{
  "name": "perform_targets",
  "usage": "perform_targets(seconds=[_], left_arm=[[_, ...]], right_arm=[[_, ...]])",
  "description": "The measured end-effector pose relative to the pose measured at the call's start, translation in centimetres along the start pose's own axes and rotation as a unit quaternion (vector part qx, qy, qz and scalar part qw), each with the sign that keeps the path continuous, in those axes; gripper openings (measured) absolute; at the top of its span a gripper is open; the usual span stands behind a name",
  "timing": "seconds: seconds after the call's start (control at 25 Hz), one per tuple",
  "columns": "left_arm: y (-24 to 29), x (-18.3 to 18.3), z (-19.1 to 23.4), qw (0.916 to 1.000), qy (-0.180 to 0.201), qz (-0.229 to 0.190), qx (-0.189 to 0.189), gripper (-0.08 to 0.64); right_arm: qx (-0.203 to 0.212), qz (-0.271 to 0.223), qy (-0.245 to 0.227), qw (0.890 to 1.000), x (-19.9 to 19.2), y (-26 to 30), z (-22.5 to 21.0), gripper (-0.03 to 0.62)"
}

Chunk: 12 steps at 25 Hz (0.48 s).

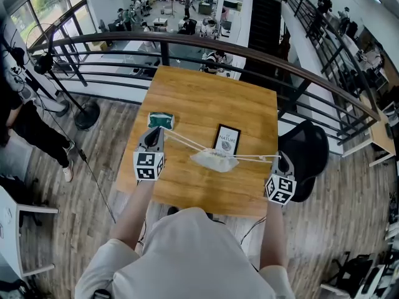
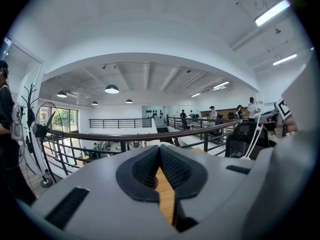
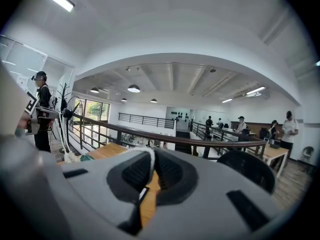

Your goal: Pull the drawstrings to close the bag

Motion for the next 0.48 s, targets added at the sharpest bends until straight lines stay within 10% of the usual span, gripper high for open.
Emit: perform_targets(seconds=[0.48], left_arm=[[0.77, -0.11, -0.11, 1.0, 0.001, 0.004, 0.0, -0.005]], right_arm=[[0.002, 0.004, -0.003, 1.0, -0.11, 0.77, -0.12, 0.002]])
Point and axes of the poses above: the fingertips, and each gripper's own axes: y forward along the fingers, z to its left, x out of its top, the point moved 5 cm from there along -y, backward along the fingers, and after that the axes turned 6 degrees about y, right-handed, at the moved point
